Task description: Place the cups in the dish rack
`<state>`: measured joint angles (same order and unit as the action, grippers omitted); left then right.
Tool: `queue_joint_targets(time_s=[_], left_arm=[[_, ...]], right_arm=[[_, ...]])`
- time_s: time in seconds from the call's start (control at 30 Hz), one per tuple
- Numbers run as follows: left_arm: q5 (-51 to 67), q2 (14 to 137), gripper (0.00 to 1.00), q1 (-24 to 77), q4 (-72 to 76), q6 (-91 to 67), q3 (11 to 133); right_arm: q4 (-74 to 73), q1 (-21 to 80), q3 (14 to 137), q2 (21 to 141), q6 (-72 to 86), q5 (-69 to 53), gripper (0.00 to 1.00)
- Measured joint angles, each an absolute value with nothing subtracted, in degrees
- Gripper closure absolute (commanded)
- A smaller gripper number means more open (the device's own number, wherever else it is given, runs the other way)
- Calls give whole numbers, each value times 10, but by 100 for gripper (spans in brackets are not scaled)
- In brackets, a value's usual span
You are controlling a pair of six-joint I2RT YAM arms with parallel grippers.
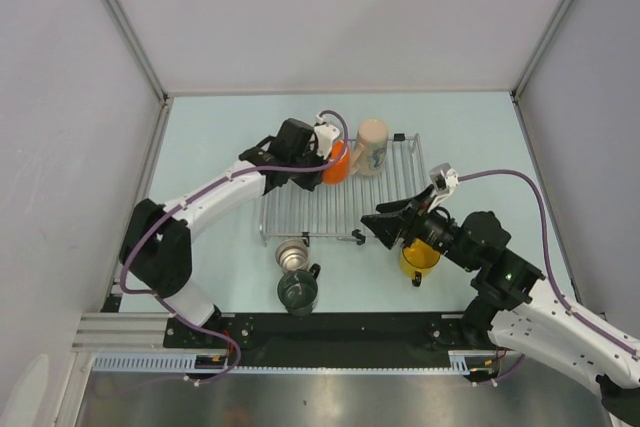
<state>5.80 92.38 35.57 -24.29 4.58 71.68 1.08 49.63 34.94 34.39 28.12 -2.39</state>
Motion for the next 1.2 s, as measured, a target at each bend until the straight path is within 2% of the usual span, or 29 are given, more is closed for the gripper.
queue_joint_targets(time_s=[0.83,1.2], left_arm=[[-39,1011,100,358,-207,62,801],[-36,1058,100,363,-200,66,816]], right_arm=[[26,468,278,312,267,-65,36],[34,450,270,310,267,-84,39]])
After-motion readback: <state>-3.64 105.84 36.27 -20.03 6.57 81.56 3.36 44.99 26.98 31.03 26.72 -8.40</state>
